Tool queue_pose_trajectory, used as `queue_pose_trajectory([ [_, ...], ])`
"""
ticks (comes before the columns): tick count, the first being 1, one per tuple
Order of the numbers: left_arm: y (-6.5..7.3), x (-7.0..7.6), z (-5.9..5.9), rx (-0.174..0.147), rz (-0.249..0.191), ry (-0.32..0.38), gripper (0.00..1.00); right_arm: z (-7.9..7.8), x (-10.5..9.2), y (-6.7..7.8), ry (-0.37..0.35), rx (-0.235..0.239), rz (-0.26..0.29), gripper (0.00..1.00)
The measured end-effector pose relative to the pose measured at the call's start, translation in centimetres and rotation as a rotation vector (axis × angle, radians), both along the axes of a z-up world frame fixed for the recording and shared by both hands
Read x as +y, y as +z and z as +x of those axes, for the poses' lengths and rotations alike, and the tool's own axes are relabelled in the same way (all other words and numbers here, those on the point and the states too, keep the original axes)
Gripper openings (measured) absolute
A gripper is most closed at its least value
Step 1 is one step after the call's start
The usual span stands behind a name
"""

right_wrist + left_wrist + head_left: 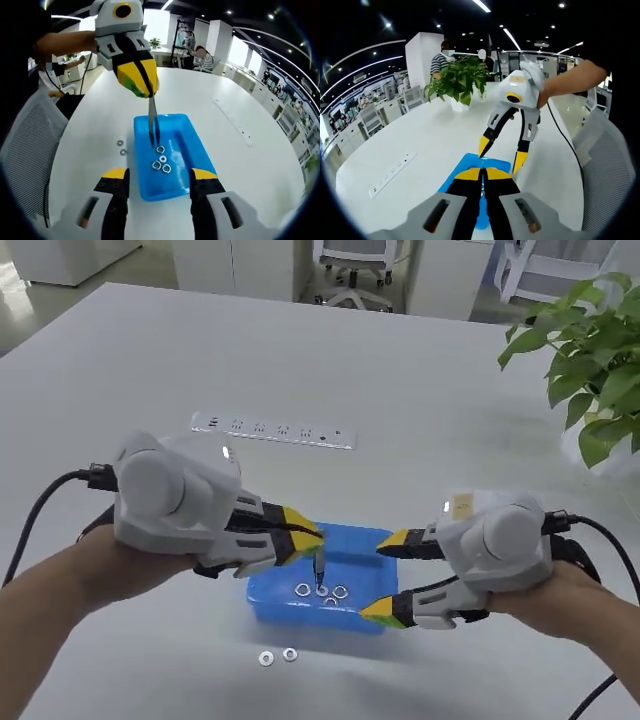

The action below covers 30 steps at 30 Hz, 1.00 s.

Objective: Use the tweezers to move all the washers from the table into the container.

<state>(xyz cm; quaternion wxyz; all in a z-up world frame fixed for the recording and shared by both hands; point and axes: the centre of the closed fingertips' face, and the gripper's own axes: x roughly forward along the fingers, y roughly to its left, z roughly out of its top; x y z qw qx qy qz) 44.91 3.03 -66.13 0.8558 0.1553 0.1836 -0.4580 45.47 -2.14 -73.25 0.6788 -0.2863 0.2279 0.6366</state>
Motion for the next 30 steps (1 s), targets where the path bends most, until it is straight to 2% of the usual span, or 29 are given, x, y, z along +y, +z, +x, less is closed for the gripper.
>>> queue_pose_trajectory([
  [9,0.4,0.6,-0.9,0.006,-0.002,0.018,0.05,-0.7,-0.7,0.2,-0.035,0.015,0.010,0.56],
  [17,0.5,1.1,-1.8,0.015,-0.010,0.030,0.05,-1.6,-1.0,0.6,-0.055,0.048,0.051,0.64],
  [24,0.6,1.4,-2.7,0.016,-0.015,0.040,0.05,-2.8,-1.2,0.6,-0.043,0.067,0.072,0.72],
  [30,1.0,1.8,-2.8,0.004,-0.022,0.053,0.05,-3.3,-1.2,0.7,-0.031,0.064,0.082,0.78],
])
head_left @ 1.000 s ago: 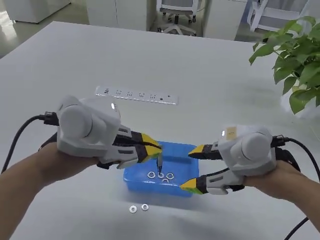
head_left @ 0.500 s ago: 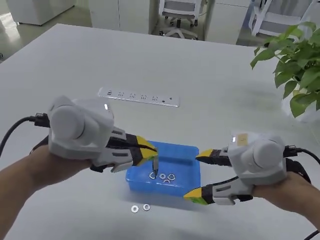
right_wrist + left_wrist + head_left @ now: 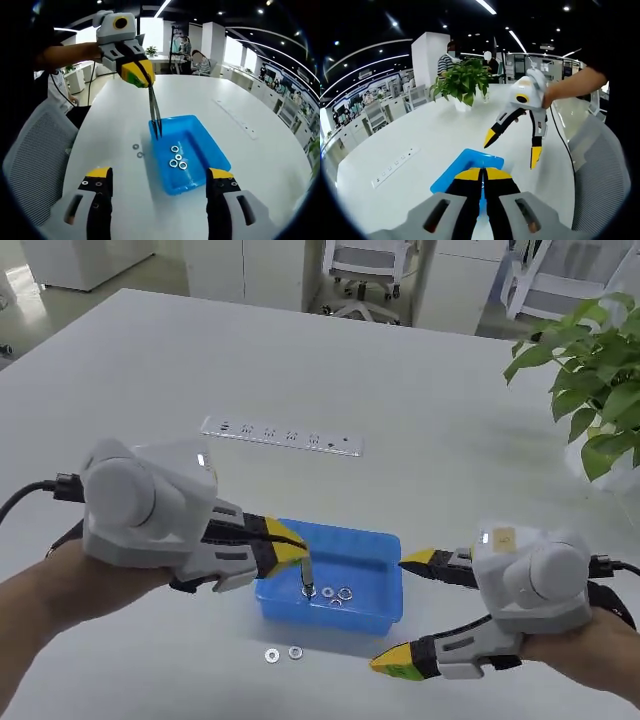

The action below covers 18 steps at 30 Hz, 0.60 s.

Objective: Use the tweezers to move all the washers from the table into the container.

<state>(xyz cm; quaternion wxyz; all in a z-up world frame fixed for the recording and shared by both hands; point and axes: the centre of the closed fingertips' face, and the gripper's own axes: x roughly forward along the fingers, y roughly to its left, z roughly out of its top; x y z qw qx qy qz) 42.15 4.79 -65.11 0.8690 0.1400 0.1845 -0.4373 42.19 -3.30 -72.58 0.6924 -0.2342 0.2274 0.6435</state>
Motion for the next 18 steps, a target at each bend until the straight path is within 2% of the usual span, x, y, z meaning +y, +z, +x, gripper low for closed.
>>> queue_pose_trajectory([
  [12,0.7,0.1,-0.8,-0.008,-0.003,0.003,0.05,-0.5,0.2,0.4,0.008,-0.008,0.006,0.79],
  [18,0.8,-0.1,-1.5,0.006,0.001,-0.002,0.05,-0.8,0.4,0.4,0.016,-0.010,0.012,0.80],
])
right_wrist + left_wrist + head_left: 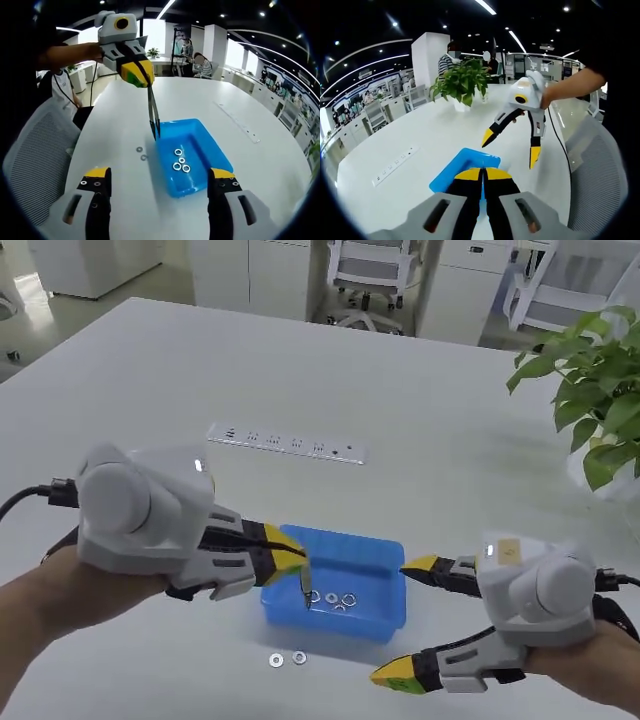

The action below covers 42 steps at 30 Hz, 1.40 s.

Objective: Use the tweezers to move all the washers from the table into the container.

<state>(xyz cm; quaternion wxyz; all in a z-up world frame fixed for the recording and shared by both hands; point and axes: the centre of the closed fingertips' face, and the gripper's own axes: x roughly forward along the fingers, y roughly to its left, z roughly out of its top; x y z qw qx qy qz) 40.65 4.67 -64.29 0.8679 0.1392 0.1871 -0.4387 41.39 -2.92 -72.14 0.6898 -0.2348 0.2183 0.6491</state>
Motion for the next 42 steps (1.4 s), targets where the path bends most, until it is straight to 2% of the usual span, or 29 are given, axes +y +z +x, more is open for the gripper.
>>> queue_pose_trajectory([
  [11,-0.7,-0.2,-0.9,0.017,0.002,-0.008,0.05,-0.7,0.5,0.1,0.026,-0.003,0.028,0.82],
  [28,-3.6,-1.2,-2.0,0.053,0.044,-0.042,0.05,-1.8,0.8,-0.3,0.079,-0.001,0.045,0.82],
  [33,-4.3,-1.2,-2.4,0.065,0.051,-0.045,0.05,-2.2,1.2,-0.6,0.097,0.002,0.042,0.81],
  [42,-4.8,-1.3,-2.5,0.075,0.042,-0.042,0.05,-3.1,1.7,-1.3,0.129,0.011,0.022,0.79],
])
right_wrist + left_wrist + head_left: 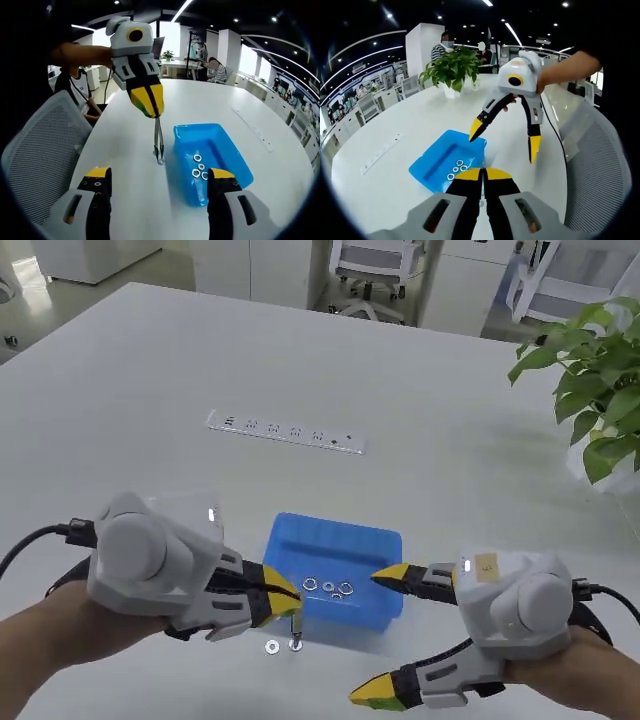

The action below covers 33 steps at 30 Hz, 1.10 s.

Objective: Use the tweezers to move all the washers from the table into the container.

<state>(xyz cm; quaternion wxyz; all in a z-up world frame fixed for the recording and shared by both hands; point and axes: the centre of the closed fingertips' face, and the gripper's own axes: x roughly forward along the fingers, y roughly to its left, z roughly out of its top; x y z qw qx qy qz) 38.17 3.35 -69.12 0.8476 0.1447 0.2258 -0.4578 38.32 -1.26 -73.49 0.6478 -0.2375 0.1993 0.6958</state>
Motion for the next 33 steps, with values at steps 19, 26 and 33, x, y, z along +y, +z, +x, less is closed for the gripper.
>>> queue_pose_trajectory([
  [19,-0.6,-0.2,0.1,0.010,-0.018,-0.005,0.05,-0.7,0.2,-1.0,0.038,0.011,-0.025,0.75],
  [26,-0.6,-0.1,0.1,0.015,-0.017,-0.017,0.05,-1.0,1.4,-1.1,0.104,-0.013,-0.028,0.63],
  [33,-0.6,0.0,0.1,0.028,-0.022,-0.024,0.05,-1.1,2.7,-1.6,0.177,-0.040,-0.045,0.49],
])
